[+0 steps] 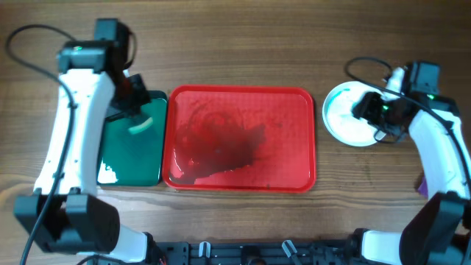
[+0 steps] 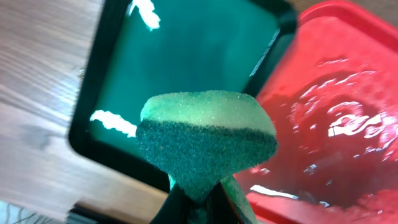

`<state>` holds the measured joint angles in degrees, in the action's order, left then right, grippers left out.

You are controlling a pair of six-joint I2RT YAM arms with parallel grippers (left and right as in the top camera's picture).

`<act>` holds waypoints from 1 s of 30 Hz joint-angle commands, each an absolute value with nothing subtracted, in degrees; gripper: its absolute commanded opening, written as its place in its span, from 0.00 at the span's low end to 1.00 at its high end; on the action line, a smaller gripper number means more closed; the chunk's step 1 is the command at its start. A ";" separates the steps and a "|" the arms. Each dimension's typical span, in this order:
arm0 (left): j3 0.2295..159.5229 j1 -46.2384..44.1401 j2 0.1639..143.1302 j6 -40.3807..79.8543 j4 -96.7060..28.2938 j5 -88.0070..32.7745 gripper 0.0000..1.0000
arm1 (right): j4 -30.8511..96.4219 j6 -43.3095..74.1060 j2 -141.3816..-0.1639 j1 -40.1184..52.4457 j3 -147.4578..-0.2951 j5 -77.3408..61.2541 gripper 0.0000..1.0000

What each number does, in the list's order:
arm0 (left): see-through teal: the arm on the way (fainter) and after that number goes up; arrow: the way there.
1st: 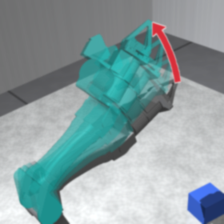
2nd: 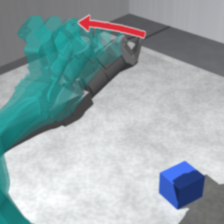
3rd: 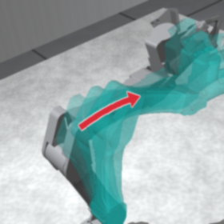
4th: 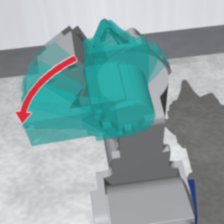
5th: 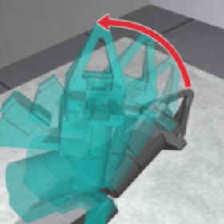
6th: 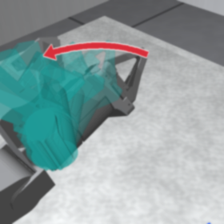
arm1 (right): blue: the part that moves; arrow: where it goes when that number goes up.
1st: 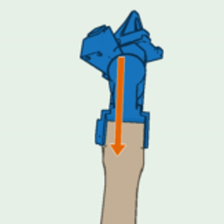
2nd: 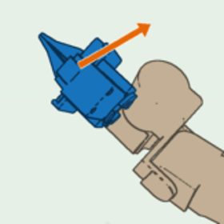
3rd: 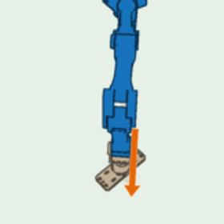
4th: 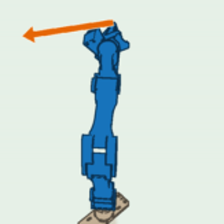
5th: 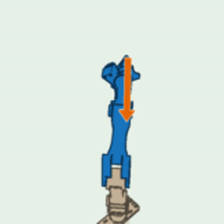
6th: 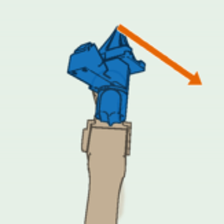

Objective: Clean dirty plates on tray and stack at the side
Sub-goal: 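Carry the plate right and stack it on the plate pile, then lower the green sponge onto the green tray and release it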

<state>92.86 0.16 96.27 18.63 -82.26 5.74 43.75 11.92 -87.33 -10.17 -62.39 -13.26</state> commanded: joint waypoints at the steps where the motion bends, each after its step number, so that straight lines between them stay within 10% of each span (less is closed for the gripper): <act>1: 89.65 2.92 96.23 9.69 -80.49 5.58 0.04 | 44.27 9.15 -85.91 -2.63 -64.23 -15.49 0.73; 8: 71.66 4.40 96.36 9.41 -56.34 5.82 0.04 | 43.55 9.17 -85.93 8.25 -64.23 -15.44 0.73; 14: 60.18 4.40 96.38 9.45 -41.19 5.82 0.26 | 44.45 9.39 -85.93 9.58 -64.23 -15.44 0.73; 21: 68.12 4.34 94.52 12.86 -47.94 3.62 1.00 | 44.73 9.02 -85.10 9.52 -66.11 -15.22 0.80; 30: 76.47 4.36 86.04 12.84 -52.38 -10.00 1.00 | 52.16 9.15 -68.64 9.52 -72.69 -8.43 0.96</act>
<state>76.18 3.95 85.89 12.34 -52.14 -7.07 50.94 9.74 -75.40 9.34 -70.57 -13.13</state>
